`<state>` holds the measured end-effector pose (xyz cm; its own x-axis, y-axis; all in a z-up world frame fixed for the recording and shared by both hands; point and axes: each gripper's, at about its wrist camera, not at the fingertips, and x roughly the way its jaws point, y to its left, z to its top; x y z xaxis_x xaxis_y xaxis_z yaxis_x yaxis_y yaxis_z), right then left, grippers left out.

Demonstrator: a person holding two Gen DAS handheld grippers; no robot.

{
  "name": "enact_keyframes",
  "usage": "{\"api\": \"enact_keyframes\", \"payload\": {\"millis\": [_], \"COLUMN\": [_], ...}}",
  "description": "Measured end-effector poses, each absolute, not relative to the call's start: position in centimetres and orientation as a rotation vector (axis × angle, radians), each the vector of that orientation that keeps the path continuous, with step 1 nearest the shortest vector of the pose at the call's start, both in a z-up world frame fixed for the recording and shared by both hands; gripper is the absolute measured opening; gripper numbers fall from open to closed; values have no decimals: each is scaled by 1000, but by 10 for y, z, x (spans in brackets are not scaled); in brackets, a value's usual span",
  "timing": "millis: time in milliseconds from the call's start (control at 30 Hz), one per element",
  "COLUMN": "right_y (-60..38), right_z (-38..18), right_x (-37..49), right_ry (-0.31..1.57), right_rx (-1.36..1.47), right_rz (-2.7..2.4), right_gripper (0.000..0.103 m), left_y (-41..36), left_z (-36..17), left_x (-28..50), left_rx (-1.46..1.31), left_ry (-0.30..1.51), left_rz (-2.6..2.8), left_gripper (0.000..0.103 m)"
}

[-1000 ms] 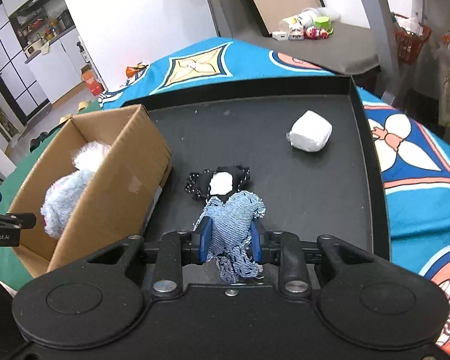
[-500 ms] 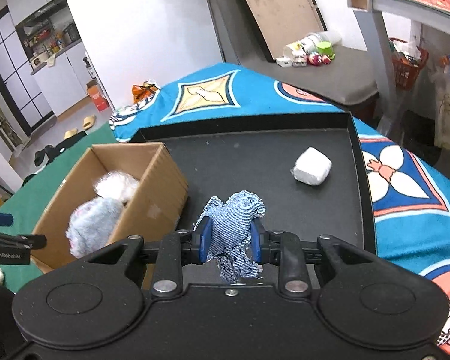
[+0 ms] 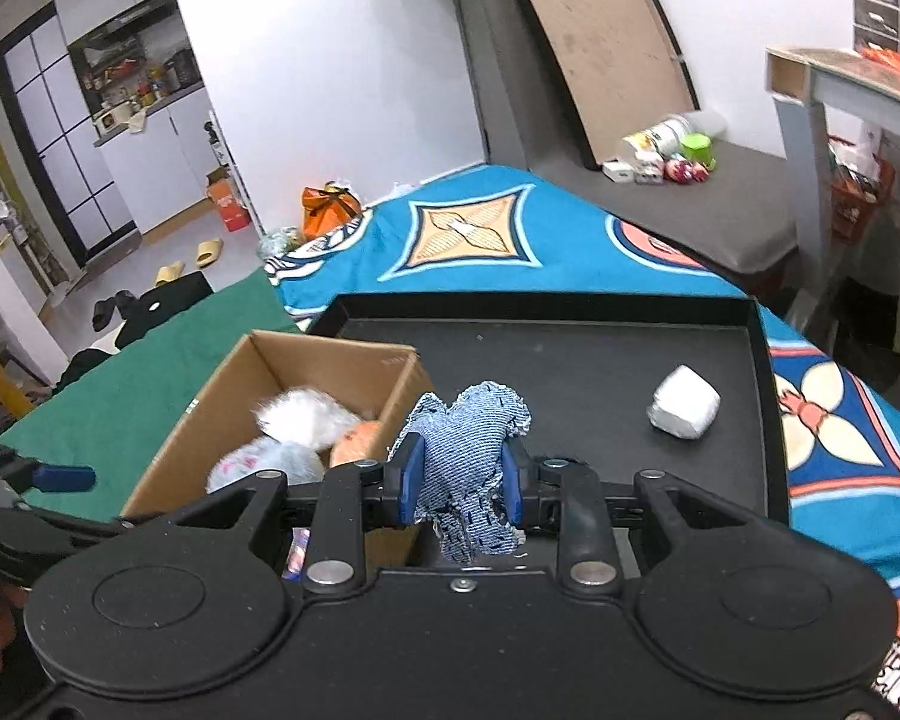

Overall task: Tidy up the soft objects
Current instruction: 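Lift the denim cloth with the right gripper and drop it into the box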

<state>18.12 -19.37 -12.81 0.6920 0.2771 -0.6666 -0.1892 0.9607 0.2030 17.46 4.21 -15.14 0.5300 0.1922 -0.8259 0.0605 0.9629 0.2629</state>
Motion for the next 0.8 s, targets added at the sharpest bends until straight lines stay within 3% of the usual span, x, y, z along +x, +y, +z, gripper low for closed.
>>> {"api": "enact_keyframes", "payload": {"millis": [500, 667, 800], "right_y": [-143, -131, -125], "right_z": [-118, -117, -115], "right_x": [189, 191, 193], "right_ry": [761, 765, 759], "right_rx": [36, 18, 14], "right_rz": [287, 279, 275], "right_gripper": [27, 27, 28], "left_y": [49, 55, 59], "left_z": [-159, -162, -164], "left_x": [177, 177, 178], "left_rx": [228, 208, 186], "left_ry": [1026, 1041, 1052], "left_rz": [46, 50, 50], "left_gripper": [69, 56, 37]}}
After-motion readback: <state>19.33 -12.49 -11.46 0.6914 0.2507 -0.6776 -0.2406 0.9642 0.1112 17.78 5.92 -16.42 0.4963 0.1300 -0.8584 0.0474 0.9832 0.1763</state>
